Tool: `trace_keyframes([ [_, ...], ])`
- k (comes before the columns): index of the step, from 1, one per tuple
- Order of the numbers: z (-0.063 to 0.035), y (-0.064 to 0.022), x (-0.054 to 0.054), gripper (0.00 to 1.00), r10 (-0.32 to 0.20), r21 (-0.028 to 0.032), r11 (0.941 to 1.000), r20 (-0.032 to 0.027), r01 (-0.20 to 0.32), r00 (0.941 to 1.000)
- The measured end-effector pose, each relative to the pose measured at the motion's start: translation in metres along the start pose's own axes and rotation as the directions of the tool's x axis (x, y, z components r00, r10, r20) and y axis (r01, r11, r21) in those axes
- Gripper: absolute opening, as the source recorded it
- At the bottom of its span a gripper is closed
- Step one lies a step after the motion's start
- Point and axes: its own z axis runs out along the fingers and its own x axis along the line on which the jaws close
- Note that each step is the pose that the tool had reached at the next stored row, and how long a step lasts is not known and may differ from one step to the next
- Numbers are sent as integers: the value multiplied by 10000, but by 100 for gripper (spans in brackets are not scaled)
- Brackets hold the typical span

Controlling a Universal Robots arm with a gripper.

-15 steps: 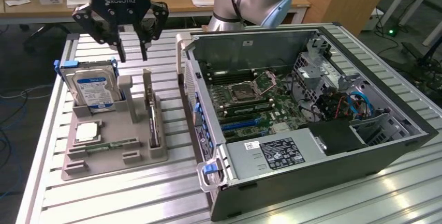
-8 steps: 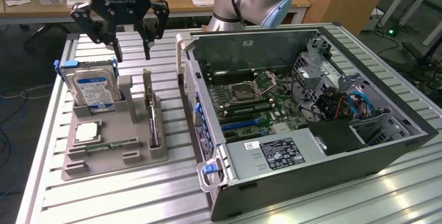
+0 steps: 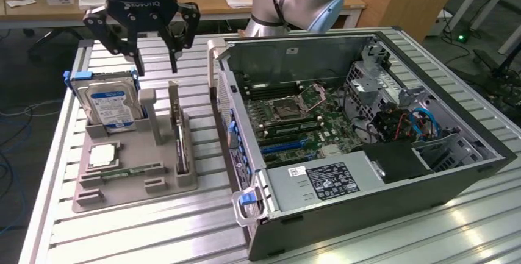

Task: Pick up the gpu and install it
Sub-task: 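Pick up the gpu and move the gpu toward the slot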

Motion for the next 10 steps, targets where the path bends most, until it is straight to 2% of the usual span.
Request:
trace_keyframes([
  [6,68,-4,-5,53,-159,-5,9999,-7,159,9999],
  [10,123,-6,-12,53,-467,-12,9989,-19,467,9989],
])
